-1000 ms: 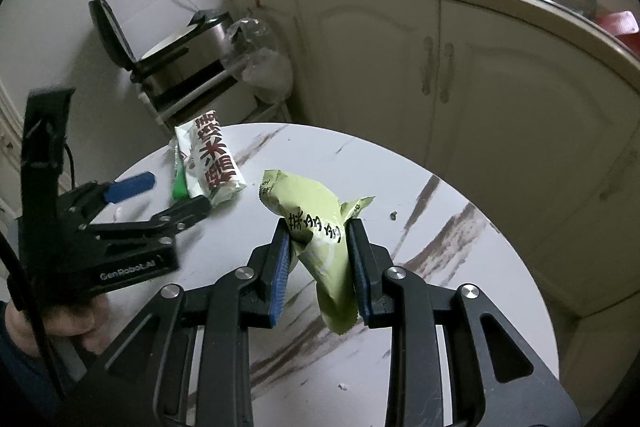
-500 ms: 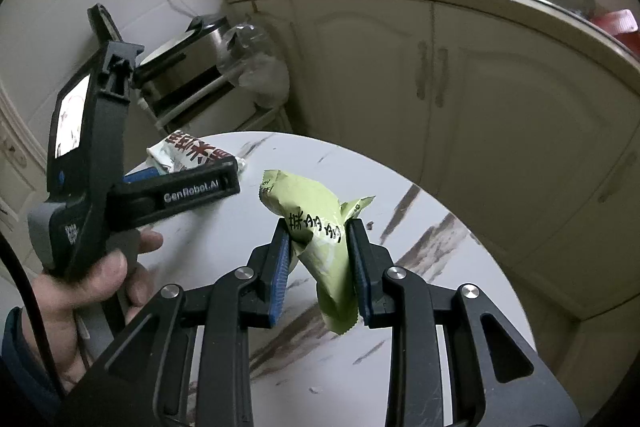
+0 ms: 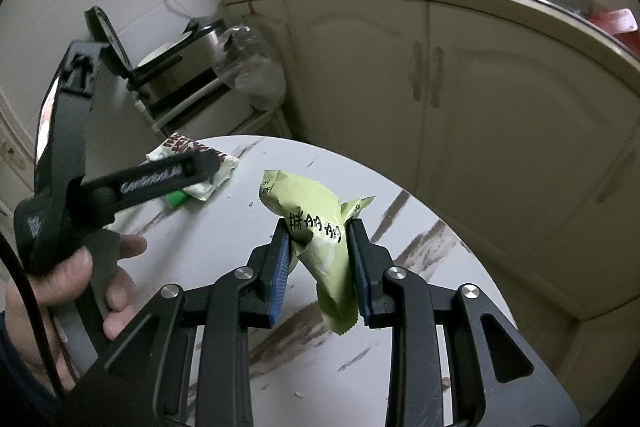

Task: Collect trash
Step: 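Grasp the white-and-red printed bag with the left gripper while right holds green packet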

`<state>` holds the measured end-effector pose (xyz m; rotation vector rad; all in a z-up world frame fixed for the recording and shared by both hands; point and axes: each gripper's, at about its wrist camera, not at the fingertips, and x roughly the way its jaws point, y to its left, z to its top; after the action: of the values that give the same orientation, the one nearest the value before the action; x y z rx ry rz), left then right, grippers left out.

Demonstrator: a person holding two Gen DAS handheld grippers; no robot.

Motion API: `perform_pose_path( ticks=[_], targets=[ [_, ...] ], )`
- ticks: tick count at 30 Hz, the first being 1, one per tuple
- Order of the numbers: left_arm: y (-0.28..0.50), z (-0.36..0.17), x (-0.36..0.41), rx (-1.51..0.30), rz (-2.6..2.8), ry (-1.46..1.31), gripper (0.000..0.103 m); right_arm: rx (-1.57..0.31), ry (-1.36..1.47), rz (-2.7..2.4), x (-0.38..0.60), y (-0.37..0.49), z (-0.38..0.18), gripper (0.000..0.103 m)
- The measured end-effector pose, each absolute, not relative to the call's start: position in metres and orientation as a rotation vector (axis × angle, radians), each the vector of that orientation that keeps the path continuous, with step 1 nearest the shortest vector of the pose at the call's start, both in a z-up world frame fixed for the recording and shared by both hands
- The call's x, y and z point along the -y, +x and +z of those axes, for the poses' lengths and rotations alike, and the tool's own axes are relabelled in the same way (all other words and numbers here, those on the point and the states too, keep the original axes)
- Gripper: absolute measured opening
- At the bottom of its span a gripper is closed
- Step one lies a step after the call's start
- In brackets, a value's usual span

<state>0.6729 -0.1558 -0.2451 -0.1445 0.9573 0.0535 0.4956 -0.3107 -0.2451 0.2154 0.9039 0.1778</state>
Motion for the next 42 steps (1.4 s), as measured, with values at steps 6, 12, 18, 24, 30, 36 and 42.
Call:
perform_pose_path(
  ticks=[6, 12, 18, 24, 30, 36, 42],
  targets=[
    [0.694, -0.256, 0.152, -0.978, 0.167, -0.244, 0.101, -0.910, 0.217, 0.205, 0.315, 0.499, -0.247, 0.027],
    [0.705, -0.256, 0.164, -0.972, 0.249, -0.239, 0.101, -0.931, 0.219, 0.252, 0.324, 0.505, -0.253, 0.027],
    [0.720, -0.264, 0.180, -0.970, 0.246, -0.232, 0.100, -0.945, 0.233, 0.275, 0.337, 0.510, -0.253, 0.027],
    [0.702, -0.267, 0.175, -0.912, 0.189, -0.194, 0.075, -0.950, 0.224, 0.302, 0.326, 0.517, -0.259, 0.026],
    [0.679, -0.268, 0.154, -0.892, 0.102, -0.186, 0.061, -0.948, 0.215, 0.312, 0.320, 0.522, -0.260, 0.026],
    [0.658, -0.264, 0.124, -0.888, 0.007, -0.206, 0.053, -0.945, 0.207, 0.317, 0.311, 0.525, -0.258, 0.026],
    [0.616, -0.258, 0.110, -0.912, -0.093, -0.159, 0.043, -0.942, 0.208, 0.313, 0.310, 0.519, -0.256, 0.026]
  ],
)
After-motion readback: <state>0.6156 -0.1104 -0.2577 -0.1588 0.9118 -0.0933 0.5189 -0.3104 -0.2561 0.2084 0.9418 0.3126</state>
